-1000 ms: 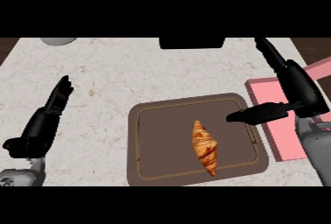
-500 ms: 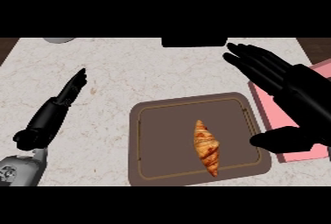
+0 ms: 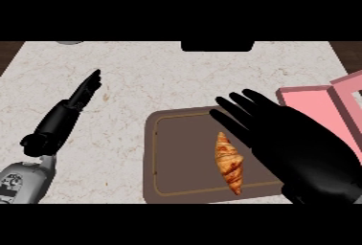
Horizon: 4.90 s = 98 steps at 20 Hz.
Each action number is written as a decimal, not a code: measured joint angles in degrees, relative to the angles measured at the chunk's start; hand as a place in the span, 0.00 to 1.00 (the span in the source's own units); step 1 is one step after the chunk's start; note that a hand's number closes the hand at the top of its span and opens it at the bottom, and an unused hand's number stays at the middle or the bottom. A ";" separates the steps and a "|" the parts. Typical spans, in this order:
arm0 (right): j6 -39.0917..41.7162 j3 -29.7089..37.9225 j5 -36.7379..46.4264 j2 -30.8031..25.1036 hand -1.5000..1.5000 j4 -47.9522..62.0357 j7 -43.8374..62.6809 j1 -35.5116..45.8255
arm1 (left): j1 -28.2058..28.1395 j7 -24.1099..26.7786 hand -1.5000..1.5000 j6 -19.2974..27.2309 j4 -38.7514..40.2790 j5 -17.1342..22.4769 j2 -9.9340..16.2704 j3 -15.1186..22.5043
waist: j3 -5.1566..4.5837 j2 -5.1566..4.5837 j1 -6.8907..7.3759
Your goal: Pick the croissant from the tray and place it in the cardboard box
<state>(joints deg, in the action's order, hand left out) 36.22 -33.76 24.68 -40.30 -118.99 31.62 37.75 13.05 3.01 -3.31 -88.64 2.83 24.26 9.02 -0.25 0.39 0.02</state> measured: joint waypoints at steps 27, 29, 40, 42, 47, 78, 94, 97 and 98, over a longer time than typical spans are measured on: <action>14.66 -21.47 13.14 27.75 0.00 14.85 25.94 -2.09 | 0.05 0.97 0.50 -1.05 1.12 -2.22 -1.91 -1.92 | 0.19 -0.15 -0.37; 15.31 -21.59 15.14 29.05 0.00 14.92 25.98 -2.90 | 0.27 0.48 0.50 -1.56 0.97 -2.06 -2.02 -2.21 | 0.20 -0.17 -0.33; 18.98 -19.97 26.00 28.88 0.00 17.55 22.23 -6.55 | -0.84 0.97 0.50 -3.35 0.53 -3.15 -2.84 -3.83 | 0.24 -0.31 -0.04; 18.58 -20.59 28.25 28.51 0.00 18.25 21.87 -8.12 | -0.24 0.62 0.50 -3.59 0.69 -3.25 -3.18 -4.38 | 0.24 -0.32 -0.04; 18.35 -19.44 32.09 28.24 0.00 20.25 18.84 -9.61 | -0.49 0.76 0.50 -4.14 0.29 -4.74 -4.81 -4.73 | 0.26 -0.37 0.04; 1.76 -16.69 50.19 24.39 1.00 31.24 -6.87 -10.62 | -0.68 0.29 0.50 -8.58 -0.67 -9.09 -8.68 -9.28 | 0.14 -0.21 0.20; -24.25 18.17 45.83 37.04 1.00 48.00 5.28 3.36 | -0.08 1.21 0.50 -8.60 -0.07 -10.43 -10.01 -8.27 | 0.34 -1.25 1.67; -27.24 21.45 47.20 38.20 1.00 52.67 7.86 10.14 | -0.18 0.88 0.50 -8.49 -0.43 -10.56 -10.37 -8.16 | 0.29 -0.98 1.68; -28.05 22.70 47.50 37.85 1.00 53.36 8.57 11.91 | -0.34 1.23 0.50 -8.68 -0.30 -10.41 -10.07 -8.55 | 0.27 -0.91 1.59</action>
<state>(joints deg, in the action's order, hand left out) 8.17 -11.05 72.18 -2.44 -65.63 40.19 49.66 12.71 4.24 -11.99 -88.94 -7.58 14.20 0.47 0.02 -0.52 1.61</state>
